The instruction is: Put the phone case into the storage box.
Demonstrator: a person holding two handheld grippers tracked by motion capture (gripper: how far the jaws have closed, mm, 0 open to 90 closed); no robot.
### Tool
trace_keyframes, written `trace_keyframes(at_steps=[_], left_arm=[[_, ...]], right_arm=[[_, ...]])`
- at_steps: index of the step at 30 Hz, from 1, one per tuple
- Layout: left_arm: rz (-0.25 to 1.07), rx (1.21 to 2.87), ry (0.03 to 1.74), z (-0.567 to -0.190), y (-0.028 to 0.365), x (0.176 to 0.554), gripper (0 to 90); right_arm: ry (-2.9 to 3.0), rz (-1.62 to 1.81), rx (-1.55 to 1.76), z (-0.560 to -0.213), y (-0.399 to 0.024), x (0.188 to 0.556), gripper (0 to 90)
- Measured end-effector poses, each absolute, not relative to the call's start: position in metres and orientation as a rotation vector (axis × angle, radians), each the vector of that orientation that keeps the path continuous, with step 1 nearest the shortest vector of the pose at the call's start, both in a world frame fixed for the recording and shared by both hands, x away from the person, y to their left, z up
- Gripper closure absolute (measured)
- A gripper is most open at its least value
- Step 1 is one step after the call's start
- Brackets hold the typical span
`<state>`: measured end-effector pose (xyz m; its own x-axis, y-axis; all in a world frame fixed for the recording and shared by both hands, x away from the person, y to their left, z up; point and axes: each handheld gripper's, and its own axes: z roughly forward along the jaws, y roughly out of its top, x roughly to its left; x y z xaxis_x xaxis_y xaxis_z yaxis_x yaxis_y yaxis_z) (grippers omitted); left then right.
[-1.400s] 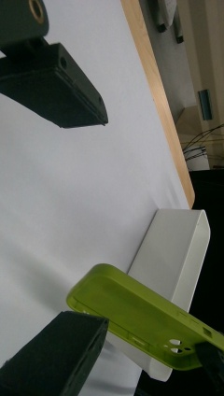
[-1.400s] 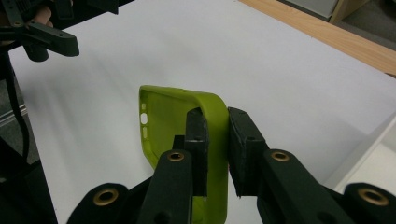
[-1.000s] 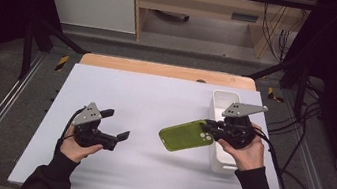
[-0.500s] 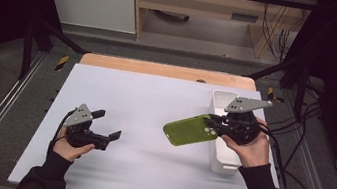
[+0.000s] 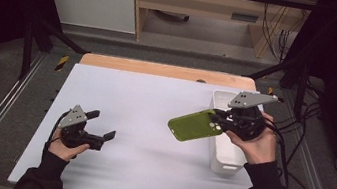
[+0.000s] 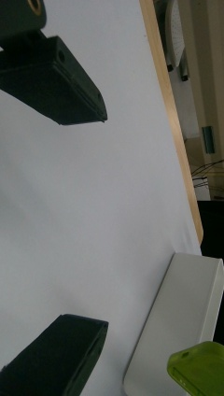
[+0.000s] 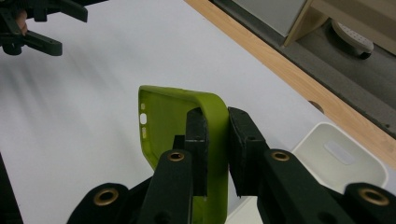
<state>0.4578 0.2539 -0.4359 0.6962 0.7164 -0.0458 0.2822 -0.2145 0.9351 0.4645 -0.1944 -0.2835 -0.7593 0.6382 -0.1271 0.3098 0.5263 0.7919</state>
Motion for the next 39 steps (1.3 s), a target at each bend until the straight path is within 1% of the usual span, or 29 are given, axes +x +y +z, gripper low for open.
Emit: trace_keyframes(at_steps=[18,39], left_arm=[[0.502,1.797,0.814,-0.441,0.265,0.456,1.7],[0.504,1.801,0.814,-0.442,0.265,0.456,1.7]], right_arm=[[2.326,1.018,0.753,-0.261,-0.198,0.465,79.1],[2.268,0.890,0.719,-0.243,-0.205,0.470,79.0]])
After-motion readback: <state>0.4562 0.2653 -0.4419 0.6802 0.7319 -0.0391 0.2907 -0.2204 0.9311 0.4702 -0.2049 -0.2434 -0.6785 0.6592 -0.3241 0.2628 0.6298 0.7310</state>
